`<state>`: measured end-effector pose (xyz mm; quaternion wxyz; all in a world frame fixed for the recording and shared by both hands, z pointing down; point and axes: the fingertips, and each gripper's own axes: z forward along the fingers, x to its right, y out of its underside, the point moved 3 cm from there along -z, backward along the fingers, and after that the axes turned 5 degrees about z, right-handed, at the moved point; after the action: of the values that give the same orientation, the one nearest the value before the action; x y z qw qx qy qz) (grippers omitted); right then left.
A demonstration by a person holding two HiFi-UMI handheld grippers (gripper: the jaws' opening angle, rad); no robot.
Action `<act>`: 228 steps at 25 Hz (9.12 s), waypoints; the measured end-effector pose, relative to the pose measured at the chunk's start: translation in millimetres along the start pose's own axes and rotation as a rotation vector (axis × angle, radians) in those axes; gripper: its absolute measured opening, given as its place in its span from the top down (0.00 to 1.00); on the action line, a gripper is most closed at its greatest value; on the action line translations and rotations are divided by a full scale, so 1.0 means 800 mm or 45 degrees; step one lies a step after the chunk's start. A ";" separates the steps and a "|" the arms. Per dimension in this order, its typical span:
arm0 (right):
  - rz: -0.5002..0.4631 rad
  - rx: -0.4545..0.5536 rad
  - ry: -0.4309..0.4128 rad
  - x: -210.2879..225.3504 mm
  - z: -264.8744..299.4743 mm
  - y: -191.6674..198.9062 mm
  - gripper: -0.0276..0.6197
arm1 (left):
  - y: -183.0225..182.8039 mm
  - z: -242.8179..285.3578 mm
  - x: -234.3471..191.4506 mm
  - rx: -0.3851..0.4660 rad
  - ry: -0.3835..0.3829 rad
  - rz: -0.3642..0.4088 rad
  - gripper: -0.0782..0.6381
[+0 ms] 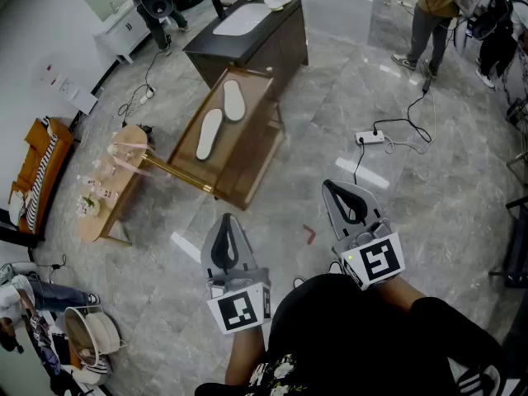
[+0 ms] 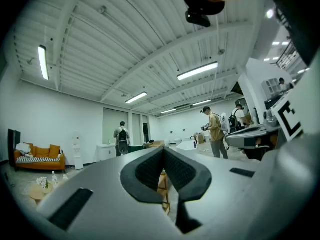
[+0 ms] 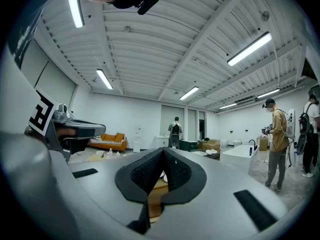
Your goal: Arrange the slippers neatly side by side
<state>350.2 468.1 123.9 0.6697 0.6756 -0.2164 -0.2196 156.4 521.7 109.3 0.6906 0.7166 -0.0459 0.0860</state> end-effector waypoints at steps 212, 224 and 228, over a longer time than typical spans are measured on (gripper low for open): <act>-0.036 -0.217 -0.544 0.217 0.611 0.087 0.96 | 0.138 0.538 -0.147 -0.208 -0.282 -0.063 0.89; 0.051 -0.237 -0.725 0.189 0.649 0.112 0.96 | 0.162 0.515 -0.147 -0.361 -0.437 -0.067 0.89; 0.046 -0.241 -0.744 0.185 0.653 0.117 0.96 | 0.176 0.517 -0.148 -0.387 -0.435 -0.079 0.89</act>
<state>163.5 -42.7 212.7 0.6428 0.5144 -0.3903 -0.4121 38.8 96.8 212.1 0.7750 0.6097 -0.1525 -0.0658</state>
